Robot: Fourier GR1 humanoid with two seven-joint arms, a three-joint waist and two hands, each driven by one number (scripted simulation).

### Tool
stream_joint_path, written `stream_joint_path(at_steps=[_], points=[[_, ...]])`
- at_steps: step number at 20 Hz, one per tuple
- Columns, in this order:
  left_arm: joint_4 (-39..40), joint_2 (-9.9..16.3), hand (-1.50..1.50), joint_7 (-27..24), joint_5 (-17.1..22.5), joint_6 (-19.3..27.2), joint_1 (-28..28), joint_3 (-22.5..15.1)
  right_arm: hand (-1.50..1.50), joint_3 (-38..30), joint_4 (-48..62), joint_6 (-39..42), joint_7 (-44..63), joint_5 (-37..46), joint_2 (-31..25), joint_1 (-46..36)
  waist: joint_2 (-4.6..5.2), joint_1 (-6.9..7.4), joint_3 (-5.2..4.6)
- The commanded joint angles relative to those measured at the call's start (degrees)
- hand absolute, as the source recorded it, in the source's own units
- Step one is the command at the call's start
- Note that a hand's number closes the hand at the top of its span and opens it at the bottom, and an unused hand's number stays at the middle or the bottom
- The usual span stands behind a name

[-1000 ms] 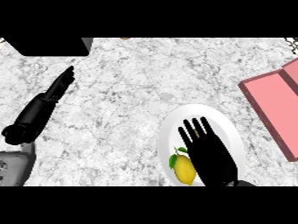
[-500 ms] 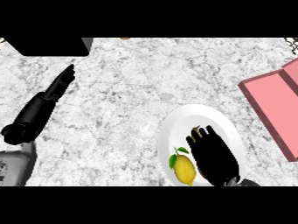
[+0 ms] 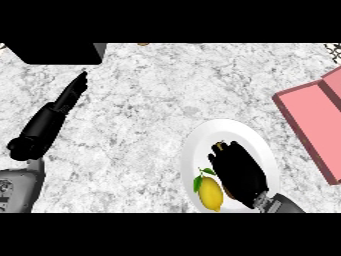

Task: Pick the pear from the plate and place it in the cardboard box

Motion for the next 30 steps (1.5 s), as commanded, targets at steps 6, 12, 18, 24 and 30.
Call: stream_joint_path(at_steps=[6,12,18,24,30], points=[[-0.77,-0.75,0.00,-2.17,-0.63,-0.63,0.36,-1.62,1.50,-25.83,16.13,-3.01,13.83,-13.49,20.21,-11.17,1.61,2.90,0.40],[3.46,-0.46,0.00,-3.55,-0.21,-1.04,-0.89,0.35,1.50,-31.50,30.39,-14.55,11.27,-10.59,20.00,-27.87,0.86,1.35,0.27],[-0.40,-2.33,0.00,0.50,-2.19,1.25,-0.24,-0.77,1.50,-29.81,23.66,-12.55,14.52,-6.24,18.41,-32.27,0.23,0.21,0.26],[0.04,-0.33,0.00,-2.58,-1.17,-0.62,1.90,0.85,1.50,-38.51,16.78,-18.37,27.25,-4.50,17.98,-34.60,0.20,-0.24,0.26],[-0.52,-1.59,0.00,-1.11,-0.72,-0.36,1.59,0.88,1.50,-46.73,17.66,-20.10,31.43,-4.24,12.09,-36.59,0.34,0.07,0.26]])
